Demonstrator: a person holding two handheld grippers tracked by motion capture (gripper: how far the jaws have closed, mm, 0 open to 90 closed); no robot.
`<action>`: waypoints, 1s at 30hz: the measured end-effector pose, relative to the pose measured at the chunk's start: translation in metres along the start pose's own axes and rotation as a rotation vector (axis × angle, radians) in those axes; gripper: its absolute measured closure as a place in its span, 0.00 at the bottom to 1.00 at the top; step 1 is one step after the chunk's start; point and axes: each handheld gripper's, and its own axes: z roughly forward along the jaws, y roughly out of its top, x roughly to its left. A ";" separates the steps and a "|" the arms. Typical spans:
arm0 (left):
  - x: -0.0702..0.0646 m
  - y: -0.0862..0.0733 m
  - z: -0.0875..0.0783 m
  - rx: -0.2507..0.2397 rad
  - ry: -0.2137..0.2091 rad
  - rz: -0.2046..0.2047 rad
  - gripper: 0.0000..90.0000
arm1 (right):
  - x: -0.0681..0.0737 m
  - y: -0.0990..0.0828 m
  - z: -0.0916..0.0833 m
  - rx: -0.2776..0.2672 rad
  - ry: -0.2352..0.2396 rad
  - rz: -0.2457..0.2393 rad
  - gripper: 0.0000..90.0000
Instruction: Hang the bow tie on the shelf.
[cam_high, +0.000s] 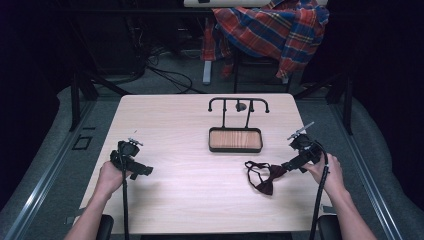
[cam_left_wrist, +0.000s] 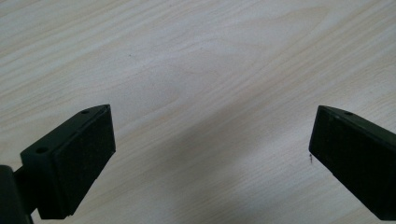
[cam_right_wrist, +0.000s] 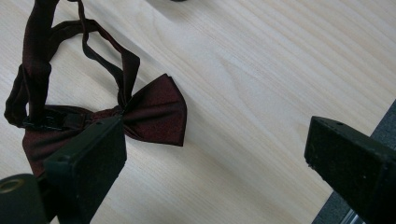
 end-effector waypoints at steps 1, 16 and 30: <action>0.000 0.000 0.000 0.000 0.000 0.000 0.00 | 0.000 0.000 0.000 0.000 0.000 0.000 0.05; -0.001 0.000 0.000 -0.010 -0.002 -0.007 0.00 | 0.008 0.007 0.001 -0.014 0.017 -0.026 0.01; 0.000 0.000 0.000 -0.008 -0.003 -0.006 0.00 | 0.020 0.019 0.006 -0.034 0.042 -0.091 0.00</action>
